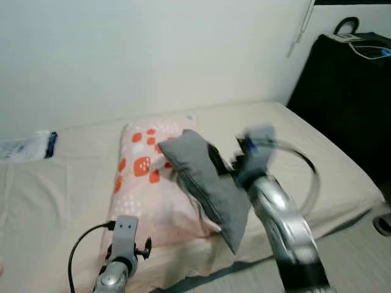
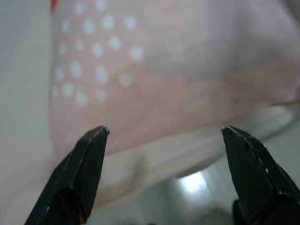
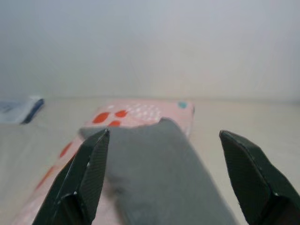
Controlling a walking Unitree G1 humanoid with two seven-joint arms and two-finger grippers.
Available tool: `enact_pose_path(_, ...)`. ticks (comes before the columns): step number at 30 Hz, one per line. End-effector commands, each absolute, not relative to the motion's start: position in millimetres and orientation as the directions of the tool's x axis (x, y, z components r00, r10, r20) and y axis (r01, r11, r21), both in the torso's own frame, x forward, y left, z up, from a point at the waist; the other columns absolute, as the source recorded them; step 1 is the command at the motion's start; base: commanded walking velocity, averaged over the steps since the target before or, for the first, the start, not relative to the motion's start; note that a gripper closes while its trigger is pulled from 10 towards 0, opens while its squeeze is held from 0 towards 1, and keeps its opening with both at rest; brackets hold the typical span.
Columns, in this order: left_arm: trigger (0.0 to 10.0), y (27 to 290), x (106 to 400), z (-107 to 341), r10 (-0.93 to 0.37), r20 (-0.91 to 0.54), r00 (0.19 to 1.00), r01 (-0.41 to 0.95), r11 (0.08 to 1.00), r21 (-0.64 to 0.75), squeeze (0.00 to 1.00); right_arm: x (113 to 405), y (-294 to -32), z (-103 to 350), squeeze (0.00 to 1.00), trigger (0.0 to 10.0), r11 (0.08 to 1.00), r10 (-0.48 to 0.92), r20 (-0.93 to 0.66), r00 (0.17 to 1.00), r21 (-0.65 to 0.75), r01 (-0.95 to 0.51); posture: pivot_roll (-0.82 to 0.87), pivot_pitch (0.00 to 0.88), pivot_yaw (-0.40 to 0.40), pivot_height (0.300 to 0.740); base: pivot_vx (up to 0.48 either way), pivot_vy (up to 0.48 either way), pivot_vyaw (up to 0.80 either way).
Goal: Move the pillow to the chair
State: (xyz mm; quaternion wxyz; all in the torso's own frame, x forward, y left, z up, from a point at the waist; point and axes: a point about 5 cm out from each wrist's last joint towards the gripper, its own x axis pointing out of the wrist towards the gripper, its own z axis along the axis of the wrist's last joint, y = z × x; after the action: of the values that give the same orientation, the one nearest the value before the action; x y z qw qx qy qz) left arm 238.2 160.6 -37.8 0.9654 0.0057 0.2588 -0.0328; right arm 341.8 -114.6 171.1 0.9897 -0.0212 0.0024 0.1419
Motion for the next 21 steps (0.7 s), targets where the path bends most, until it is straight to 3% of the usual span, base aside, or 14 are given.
enact_pose_path(1, 10.0, 164, 239, -39, -0.065, -0.518, 0.853, 0.084, 0.996, 0.014, 0.00, 360, -118, 128, 0.00, 10.0, 0.967, 0.204, -0.231, 0.951, -0.101, -0.232, 0.05, 0.000, -0.019, 0.740, 0.000, 0.000, 0.00)
enact_pose_path(5, 10.0, 165, 241, -38, -0.063, -0.522, 0.851, 0.088, 0.996, 0.023, 0.00, 368, -119, 104, 0.00, 10.0, 0.991, 0.104, -0.356, 0.929, -0.044, -0.127, 0.05, 0.000, -0.024, 0.740, 0.000, 0.000, 0.00)
enact_pose_path(12, 10.0, 164, 243, -37, -0.057, -0.519, 0.853, 0.079, 0.997, 0.020, 0.00, 353, -114, 68, 0.00, 10.0, 0.994, 0.105, -0.451, 0.886, 0.076, -0.079, 0.06, 0.000, -0.038, 0.740, 0.000, 0.000, 0.00)
enact_pose_path(21, 10.0, 162, 241, -39, -0.059, -0.521, 0.851, 0.078, 0.997, 0.015, 0.00, 316, -129, 12, 0.00, 10.0, 0.996, 0.060, -0.609, 0.791, -0.020, -0.091, 0.05, 0.000, -0.036, 0.740, 0.000, 0.000, 0.00)
